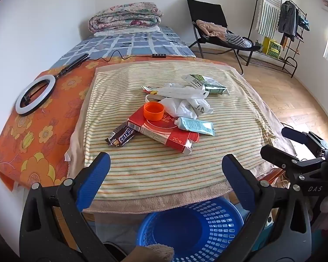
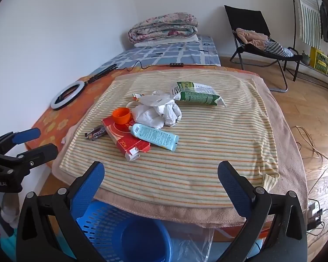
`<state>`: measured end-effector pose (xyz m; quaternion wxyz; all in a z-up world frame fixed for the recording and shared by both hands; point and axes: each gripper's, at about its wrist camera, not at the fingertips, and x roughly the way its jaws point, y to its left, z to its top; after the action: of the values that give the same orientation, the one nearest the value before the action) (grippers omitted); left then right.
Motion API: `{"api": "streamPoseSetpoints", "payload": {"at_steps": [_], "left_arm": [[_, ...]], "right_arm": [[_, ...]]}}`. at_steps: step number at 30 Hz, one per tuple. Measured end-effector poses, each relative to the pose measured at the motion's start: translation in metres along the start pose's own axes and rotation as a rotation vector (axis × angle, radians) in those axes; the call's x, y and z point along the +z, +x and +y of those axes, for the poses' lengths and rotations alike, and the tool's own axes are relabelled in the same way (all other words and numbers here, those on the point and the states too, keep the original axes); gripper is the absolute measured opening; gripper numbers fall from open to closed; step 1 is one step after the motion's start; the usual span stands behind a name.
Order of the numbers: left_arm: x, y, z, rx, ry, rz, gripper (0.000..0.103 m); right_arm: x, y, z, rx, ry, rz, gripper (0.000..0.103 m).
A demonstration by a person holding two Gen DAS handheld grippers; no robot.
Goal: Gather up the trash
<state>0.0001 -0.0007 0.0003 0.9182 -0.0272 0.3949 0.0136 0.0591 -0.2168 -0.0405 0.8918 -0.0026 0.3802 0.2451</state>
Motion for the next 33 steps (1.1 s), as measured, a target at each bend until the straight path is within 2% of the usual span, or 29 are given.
{"api": "streamPoseSetpoints", "payload": {"at_steps": [6, 33], "left_arm": [[0.001, 0.013, 0.01, -0.016, -0.048, 0.024, 0.103], [-0.005, 0.019, 0.019, -0.013, -0.055, 0.028, 0.103]], "right_arm": [[0.0, 0.003, -0.001, -0.002, -0.005, -0.002, 0.103], [-0.002, 0.004, -0.003, 0.004, 0.011, 0.012, 0.103]]}}
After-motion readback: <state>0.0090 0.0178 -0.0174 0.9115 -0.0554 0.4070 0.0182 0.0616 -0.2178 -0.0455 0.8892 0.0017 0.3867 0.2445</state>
